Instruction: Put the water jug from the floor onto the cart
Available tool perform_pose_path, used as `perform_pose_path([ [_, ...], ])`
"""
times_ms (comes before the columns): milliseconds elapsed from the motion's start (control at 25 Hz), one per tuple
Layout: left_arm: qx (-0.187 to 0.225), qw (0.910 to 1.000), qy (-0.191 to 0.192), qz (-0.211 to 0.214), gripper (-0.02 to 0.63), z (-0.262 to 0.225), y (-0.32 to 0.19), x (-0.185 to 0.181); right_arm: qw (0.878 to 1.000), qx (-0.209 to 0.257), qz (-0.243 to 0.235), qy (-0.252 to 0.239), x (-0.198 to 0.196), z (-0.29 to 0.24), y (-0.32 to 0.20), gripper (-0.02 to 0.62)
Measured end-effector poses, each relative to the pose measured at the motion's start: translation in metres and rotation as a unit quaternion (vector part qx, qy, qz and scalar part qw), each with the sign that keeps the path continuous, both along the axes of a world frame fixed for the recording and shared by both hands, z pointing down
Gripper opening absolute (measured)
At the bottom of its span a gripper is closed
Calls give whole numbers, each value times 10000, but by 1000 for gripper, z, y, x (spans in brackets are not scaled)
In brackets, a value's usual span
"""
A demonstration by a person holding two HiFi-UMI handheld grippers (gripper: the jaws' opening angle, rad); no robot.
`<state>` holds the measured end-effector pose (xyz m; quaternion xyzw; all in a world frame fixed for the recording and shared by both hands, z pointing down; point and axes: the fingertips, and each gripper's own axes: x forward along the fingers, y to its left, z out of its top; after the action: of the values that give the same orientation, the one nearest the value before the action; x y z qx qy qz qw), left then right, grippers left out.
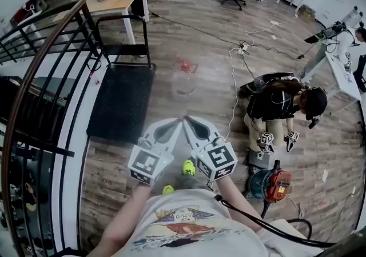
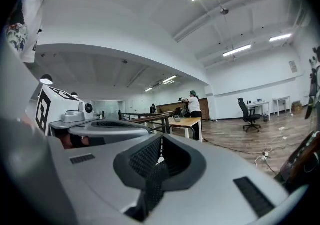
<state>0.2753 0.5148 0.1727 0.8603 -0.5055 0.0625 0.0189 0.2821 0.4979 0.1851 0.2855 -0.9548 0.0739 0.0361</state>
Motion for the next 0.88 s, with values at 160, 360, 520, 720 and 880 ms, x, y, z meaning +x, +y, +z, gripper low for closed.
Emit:
perform_pose_path([
  [160, -1, 9999, -72, -93, 12, 6, -38, 19, 9999, -6, -123, -11, 18, 6, -38, 20],
  [360, -53, 9996, -108, -254, 12, 16, -83, 33, 9994, -159, -284, -115, 32, 14, -84, 20],
  [520, -99, 9994, -133, -320, 12, 19, -114, 38, 9988, -255, -375, -193, 35, 19, -114, 18],
  [720, -123, 9986, -240, -460, 12, 26, -139, 39, 9979, -293, -535, -203, 37, 25, -139, 19],
  [880, -125, 9982, -336, -485, 12, 25, -153, 45, 9976, -319, -581, -192, 41, 28, -152, 18],
])
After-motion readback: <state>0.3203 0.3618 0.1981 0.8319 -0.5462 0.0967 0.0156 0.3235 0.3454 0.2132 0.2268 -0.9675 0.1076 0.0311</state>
